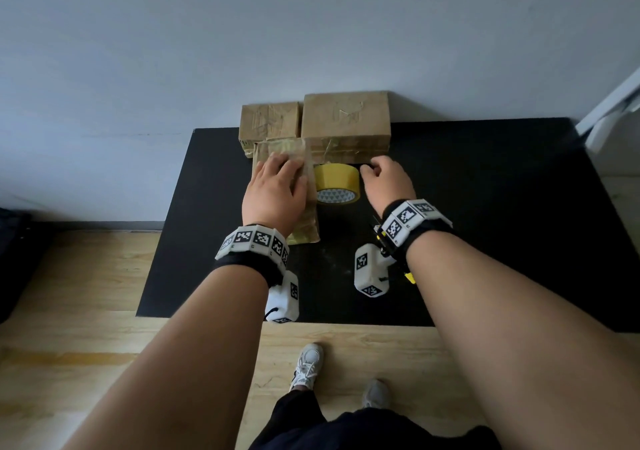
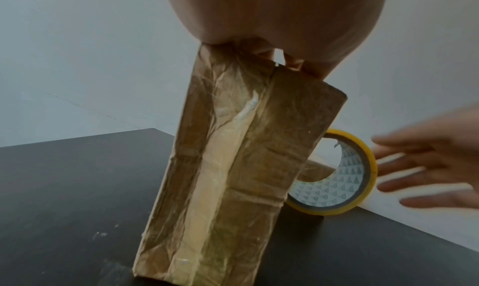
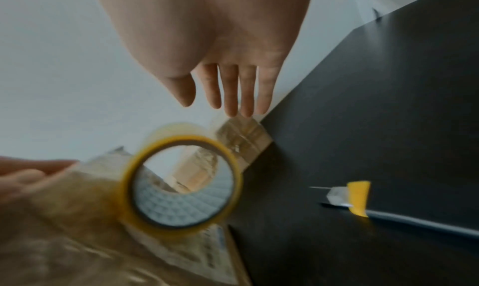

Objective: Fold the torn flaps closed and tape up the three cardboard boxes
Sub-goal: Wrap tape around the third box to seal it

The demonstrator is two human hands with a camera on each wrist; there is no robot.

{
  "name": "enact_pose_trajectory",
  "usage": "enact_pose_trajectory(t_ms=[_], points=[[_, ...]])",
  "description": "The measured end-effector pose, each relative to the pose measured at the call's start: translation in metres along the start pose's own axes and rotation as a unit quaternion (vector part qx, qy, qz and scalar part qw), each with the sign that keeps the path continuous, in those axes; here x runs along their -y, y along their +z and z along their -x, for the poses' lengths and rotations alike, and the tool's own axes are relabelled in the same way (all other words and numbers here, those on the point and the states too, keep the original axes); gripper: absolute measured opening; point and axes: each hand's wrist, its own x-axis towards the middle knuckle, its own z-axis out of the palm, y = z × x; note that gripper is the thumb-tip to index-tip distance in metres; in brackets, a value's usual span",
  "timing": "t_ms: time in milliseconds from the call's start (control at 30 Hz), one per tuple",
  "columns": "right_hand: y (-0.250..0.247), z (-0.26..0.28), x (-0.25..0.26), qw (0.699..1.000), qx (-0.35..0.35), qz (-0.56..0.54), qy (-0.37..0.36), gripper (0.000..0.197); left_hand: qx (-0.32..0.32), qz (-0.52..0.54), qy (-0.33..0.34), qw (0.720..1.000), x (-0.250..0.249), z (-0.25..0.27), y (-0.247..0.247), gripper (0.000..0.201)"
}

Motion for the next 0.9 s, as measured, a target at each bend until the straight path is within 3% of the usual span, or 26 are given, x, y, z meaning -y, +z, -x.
enact_pose_trajectory(t_ms=[133,367,533,900], points=[[0.002,0.002,0.032,0.995,0.075,0.008,-0.067,0.043,0.004,0.016,0.004,1.000,0.002,-0.001,-0.003,0.035],[0.007,0.010,0.037,0.987,0.137,0.066,-0.052,0.029,0.034,0.037,0.027,0.998,0.006,0.004,-0.013,0.032],[0.000,0.019,0.032,0.990,0.125,0.025,-0.059,0.023,0.018,0.064,0.003,0.998,-0.003,0.002,-0.015,0.022],[-0.002,0.027,0.026,0.991,0.081,0.042,-0.093,0.026,-0.015,0.051,-0.009,0.999,-0.017,0.003,-0.005,0.029]])
